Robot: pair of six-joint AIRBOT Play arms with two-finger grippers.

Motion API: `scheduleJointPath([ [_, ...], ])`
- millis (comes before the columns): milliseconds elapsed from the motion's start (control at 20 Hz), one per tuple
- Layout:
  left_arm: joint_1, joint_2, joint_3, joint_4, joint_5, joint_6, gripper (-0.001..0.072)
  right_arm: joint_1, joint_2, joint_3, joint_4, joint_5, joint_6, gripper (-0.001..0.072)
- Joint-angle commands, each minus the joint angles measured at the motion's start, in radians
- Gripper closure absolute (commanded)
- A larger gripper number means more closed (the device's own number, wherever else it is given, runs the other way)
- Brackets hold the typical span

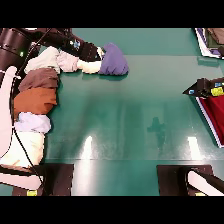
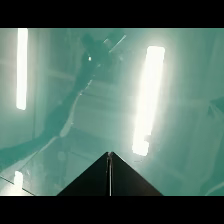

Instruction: Fold the shirts.

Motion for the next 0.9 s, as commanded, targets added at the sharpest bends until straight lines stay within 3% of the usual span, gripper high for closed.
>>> scheduleJointPath([
  [0, 0.0, 0.001, 0.0, 0.0, 0.0, 0.0, 0.0683, 0.002, 0.001, 0.0, 0.001, -0.004, 0.001, 0.0696],
  [600, 0.0, 0.001, 0.0, 0.0, 0.0, 0.0, 0.0683, 0.002, 0.001, 0.0, 0.0, -0.004, 0.001, 0.0696],
  [750, 0.0, 0.001, 0.0, -0.011, 0.051, -0.006, 0.0681, 0.002, 0.001, 0.0, 0.0, -0.004, 0.001, 0.0696],
  [800, 0.0, -0.002, 0.0, -0.006, 0.063, -0.005, 0.0559, 0.002, 0.001, 0.0, 0.0, -0.003, 0.001, 0.0696],
  [850, 0.0, -0.005, -0.006, 0.018, 0.087, -0.007, 0.0203, 0.002, 0.001, 0.0, 0.0, -0.003, 0.001, 0.0695],
])
